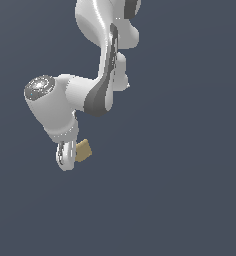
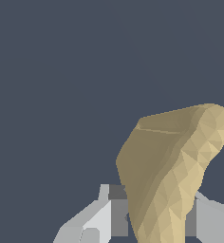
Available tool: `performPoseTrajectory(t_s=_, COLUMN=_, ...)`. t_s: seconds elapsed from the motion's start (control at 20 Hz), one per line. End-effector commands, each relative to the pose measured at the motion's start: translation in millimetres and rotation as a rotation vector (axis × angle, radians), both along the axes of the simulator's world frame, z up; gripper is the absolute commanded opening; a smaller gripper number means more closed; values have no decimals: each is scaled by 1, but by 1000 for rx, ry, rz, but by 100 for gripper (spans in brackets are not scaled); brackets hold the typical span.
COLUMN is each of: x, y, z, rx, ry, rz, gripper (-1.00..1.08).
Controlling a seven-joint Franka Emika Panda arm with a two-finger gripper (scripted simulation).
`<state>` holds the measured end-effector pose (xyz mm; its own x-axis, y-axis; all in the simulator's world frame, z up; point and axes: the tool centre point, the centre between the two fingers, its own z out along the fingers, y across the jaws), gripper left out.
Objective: Pick up the object and move it to a goal position.
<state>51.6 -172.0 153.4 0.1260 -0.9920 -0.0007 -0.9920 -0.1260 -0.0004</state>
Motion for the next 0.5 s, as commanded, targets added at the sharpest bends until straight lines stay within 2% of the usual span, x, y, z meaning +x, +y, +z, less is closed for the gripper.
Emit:
performPoseTrajectory(t_s=0.0, x=-6, y=-23, z=7, rx=0, ry=0, rz=1, gripper=-100)
performPoseTrajectory(t_s=0.2, x=-11, y=-48, z=15, rx=0, ry=0, rz=1, gripper=-100)
performPoseTrajectory(t_s=0.45, x=-12, y=-60, z=18, rx=-1, ry=0, rz=2, gripper=-100)
